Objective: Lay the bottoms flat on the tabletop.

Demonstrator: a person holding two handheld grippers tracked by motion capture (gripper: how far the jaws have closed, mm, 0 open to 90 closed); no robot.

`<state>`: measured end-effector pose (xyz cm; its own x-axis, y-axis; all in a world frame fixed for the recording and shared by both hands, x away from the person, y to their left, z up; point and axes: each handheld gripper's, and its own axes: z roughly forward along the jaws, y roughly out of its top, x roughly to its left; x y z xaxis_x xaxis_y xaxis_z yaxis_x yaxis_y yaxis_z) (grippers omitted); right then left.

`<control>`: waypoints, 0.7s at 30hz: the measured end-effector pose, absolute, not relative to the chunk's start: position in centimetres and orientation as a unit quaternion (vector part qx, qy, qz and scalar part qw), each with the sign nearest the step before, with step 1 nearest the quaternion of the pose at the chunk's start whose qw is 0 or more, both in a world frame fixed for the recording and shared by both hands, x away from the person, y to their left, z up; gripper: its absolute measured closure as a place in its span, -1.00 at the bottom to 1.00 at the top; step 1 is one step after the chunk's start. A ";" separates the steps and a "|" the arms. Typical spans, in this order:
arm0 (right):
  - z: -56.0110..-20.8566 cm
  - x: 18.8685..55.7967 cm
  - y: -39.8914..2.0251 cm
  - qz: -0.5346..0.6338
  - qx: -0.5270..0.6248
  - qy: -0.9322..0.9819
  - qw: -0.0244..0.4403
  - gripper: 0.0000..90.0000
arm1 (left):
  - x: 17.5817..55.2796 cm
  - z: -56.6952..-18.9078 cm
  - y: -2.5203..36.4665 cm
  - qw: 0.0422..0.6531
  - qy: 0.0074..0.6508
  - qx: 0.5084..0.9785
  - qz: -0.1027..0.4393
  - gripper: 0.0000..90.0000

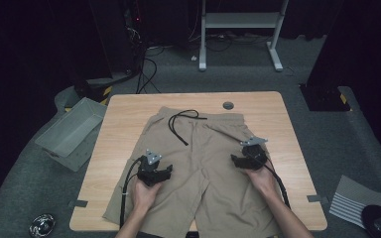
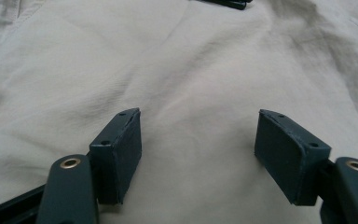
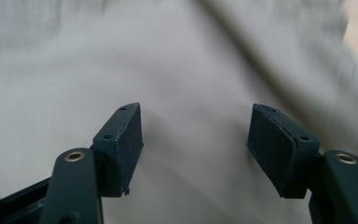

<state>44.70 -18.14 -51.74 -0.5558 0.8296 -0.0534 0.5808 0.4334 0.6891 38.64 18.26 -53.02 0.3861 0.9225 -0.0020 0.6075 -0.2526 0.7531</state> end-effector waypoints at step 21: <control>-51.5 48.2 -18.3 0.344 0.444 0.800 0.212 -0.18 | 42.4 -52.1 18.3 0.337 0.520 0.753 0.218 -0.26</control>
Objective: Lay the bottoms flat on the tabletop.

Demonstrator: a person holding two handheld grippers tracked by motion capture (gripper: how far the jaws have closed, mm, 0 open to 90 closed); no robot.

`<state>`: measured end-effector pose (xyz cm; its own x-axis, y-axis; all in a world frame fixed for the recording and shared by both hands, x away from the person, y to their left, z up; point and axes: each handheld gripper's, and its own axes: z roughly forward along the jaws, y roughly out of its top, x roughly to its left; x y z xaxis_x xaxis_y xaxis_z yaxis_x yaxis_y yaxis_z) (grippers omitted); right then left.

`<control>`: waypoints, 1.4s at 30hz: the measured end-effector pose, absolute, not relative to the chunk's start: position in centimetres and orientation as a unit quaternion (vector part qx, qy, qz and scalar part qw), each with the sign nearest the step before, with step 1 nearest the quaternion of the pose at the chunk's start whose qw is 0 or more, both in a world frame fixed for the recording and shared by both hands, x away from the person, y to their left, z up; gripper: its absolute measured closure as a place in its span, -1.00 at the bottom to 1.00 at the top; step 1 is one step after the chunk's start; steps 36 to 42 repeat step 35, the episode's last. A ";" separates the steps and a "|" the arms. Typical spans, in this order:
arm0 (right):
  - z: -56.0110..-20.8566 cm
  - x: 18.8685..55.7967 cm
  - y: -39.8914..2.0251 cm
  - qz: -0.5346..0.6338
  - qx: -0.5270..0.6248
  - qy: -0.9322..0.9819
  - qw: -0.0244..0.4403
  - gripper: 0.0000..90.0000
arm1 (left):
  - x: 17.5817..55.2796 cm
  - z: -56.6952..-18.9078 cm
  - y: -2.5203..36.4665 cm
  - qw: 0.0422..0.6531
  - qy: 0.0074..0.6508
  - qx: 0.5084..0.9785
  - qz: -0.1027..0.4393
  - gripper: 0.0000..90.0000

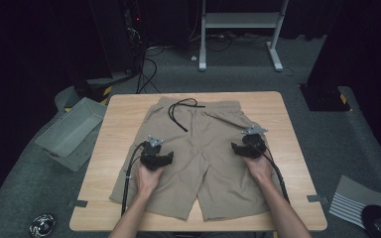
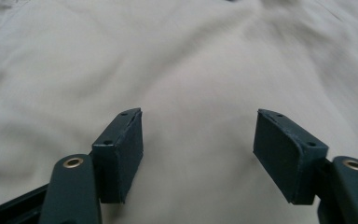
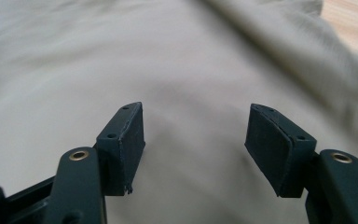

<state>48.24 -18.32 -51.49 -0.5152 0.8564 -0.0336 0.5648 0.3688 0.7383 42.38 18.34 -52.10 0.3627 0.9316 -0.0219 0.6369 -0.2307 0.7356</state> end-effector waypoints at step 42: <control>-52.6 36.1 -21.5 0.342 0.434 0.810 0.197 -0.29 | 33.4 -53.0 18.1 0.343 0.506 0.759 0.226 -0.37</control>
